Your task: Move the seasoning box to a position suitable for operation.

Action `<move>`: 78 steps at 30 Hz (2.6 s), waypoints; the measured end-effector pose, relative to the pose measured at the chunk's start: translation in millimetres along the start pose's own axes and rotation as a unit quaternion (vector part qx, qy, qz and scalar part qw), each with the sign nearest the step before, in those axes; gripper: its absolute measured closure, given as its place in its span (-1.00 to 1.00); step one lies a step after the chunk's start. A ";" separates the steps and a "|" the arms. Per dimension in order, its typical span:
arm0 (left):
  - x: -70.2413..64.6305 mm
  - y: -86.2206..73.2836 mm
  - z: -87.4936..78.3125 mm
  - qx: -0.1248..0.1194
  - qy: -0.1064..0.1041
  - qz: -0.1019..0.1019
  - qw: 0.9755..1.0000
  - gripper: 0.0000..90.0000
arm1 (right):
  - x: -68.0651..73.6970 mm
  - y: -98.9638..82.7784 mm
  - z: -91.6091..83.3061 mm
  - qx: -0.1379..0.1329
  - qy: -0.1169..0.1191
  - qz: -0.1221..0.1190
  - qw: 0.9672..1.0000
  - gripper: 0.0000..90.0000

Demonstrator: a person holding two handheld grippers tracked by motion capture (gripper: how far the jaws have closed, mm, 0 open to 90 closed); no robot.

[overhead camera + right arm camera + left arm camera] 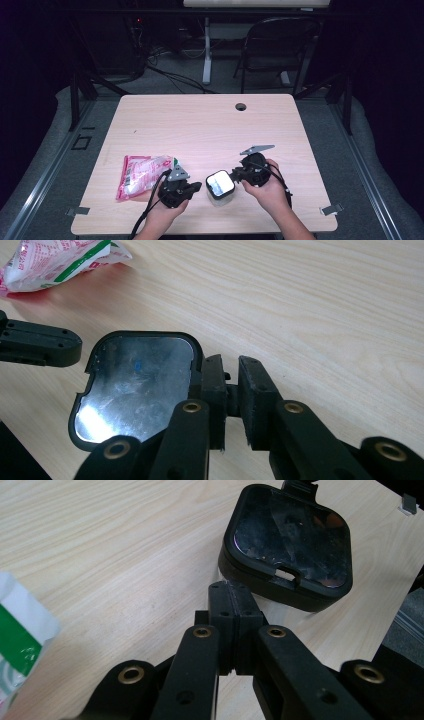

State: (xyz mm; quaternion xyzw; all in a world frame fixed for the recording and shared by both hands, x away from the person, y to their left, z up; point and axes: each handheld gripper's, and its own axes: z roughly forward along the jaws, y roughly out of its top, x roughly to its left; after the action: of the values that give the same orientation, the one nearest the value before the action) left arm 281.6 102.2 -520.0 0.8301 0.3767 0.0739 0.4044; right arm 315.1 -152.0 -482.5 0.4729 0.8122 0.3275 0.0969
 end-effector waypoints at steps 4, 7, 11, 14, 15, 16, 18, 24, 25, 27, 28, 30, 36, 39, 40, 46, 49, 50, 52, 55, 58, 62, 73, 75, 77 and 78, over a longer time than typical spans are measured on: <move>-0.9 1.2 3.3 0.009 -0.009 0.003 1.000 1.00 | -0.6 0.0 0.2 -0.001 0.003 0.003 1.000 0.82; -1.5 1.5 4.2 0.010 -0.011 0.004 1.000 1.00 | -0.9 0.1 0.2 0.000 0.004 0.004 1.000 0.83; -3.1 2.4 6.3 0.010 -0.014 0.002 1.000 1.00 | -0.9 -0.2 0.2 -0.001 0.004 0.004 1.000 0.83; -4.0 2.7 7.5 0.013 -0.015 0.003 1.000 1.00 | -1.3 -0.9 0.4 -0.005 0.005 0.007 1.000 0.83; -4.1 2.7 7.7 0.014 -0.015 0.005 1.000 1.00 | -1.6 -1.0 0.3 -0.005 0.006 0.007 1.000 0.83; -4.3 2.7 8.0 0.015 -0.015 0.006 1.000 1.00 | -1.8 -1.1 0.0 -0.003 0.005 0.006 1.000 0.83; -5.3 2.6 8.9 0.014 -0.016 0.004 1.000 1.00 | -1.6 -1.2 0.0 -0.003 0.005 0.005 1.000 0.83; -5.6 3.5 9.6 0.017 -0.015 0.005 1.000 1.00 | -1.6 -1.6 -0.3 -0.003 0.006 0.007 1.000 0.83; -5.5 3.6 9.5 0.017 -0.016 0.005 1.000 1.00 | -1.6 -1.7 -0.3 -0.003 0.006 0.007 1.000 0.83; -5.6 3.7 9.5 0.017 -0.016 0.005 1.000 1.00 | -1.7 -1.9 -0.3 -0.004 0.006 0.007 1.000 0.83; -5.5 3.9 9.3 0.015 -0.017 0.006 1.000 1.00 | -1.9 -2.1 -0.2 -0.005 0.007 0.007 1.000 0.84; -5.7 4.3 8.5 0.013 -0.017 0.006 1.000 1.00 | -1.9 -2.2 -0.3 -0.005 0.006 0.007 1.000 0.84; -6.6 6.8 7.1 0.009 -0.019 0.007 1.000 0.99 | -1.9 -2.5 -0.3 -0.006 0.006 0.008 1.000 0.84; -6.8 7.9 6.5 0.006 -0.020 0.006 1.000 0.99 | -2.1 -2.7 -0.3 -0.006 0.006 0.009 1.000 0.84; -6.9 8.2 6.2 0.006 -0.020 0.006 1.000 0.99 | -2.2 -2.8 -0.3 -0.006 0.006 0.009 1.000 0.84; -7.7 10.5 5.2 0.009 -0.020 0.008 1.000 0.99 | -2.9 -3.0 -0.5 -0.005 0.007 0.012 1.000 0.83; -8.3 11.0 5.8 0.009 -0.021 0.008 1.000 0.99 | -3.5 -3.0 -0.8 -0.003 0.007 0.011 1.000 0.83; -8.8 12.0 5.7 0.008 -0.021 0.010 1.000 0.99 | -3.6 -3.1 -0.8 -0.003 0.007 0.011 1.000 0.82; -9.2 12.5 5.5 0.007 -0.021 0.009 1.000 0.99 | -3.7 -3.2 -0.9 -0.003 0.007 0.011 1.000 0.82; -9.5 13.9 5.2 0.009 -0.021 0.012 1.000 0.99 | -4.2 -3.5 -0.9 -0.003 0.009 0.011 1.000 0.82; -9.9 14.7 5.6 0.007 -0.022 0.013 1.000 0.99 | -4.3 -3.9 -0.9 -0.005 0.009 0.012 1.000 0.81; -10.6 15.2 6.1 0.008 -0.019 0.012 1.000 0.99 | -4.7 -4.1 -1.1 -0.004 0.010 0.013 1.000 0.80; -11.0 19.2 4.0 0.009 -0.021 0.016 1.000 0.98 | -1.1 -6.8 -5.6 0.003 0.016 0.003 1.000 0.64; -12.0 21.1 3.1 0.007 -0.017 0.019 1.000 0.98 | 0.4 -9.9 -9.3 0.005 0.018 -0.006 1.000 0.58; -12.1 22.9 2.3 0.006 -0.017 0.020 1.000 0.97 | 1.7 -13.5 -12.3 0.006 0.021 -0.007 1.000 0.55; -12.2 23.8 1.8 0.008 -0.017 0.022 1.000 0.97 | 2.6 -15.8 -14.6 0.006 0.023 -0.009 1.000 0.54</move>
State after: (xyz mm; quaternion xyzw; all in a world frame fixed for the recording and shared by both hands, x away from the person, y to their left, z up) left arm 287.2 83.5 -501.7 0.8425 0.3521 0.0655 0.4024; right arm 295.7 -161.6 -480.8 0.4582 0.8205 0.3327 0.0786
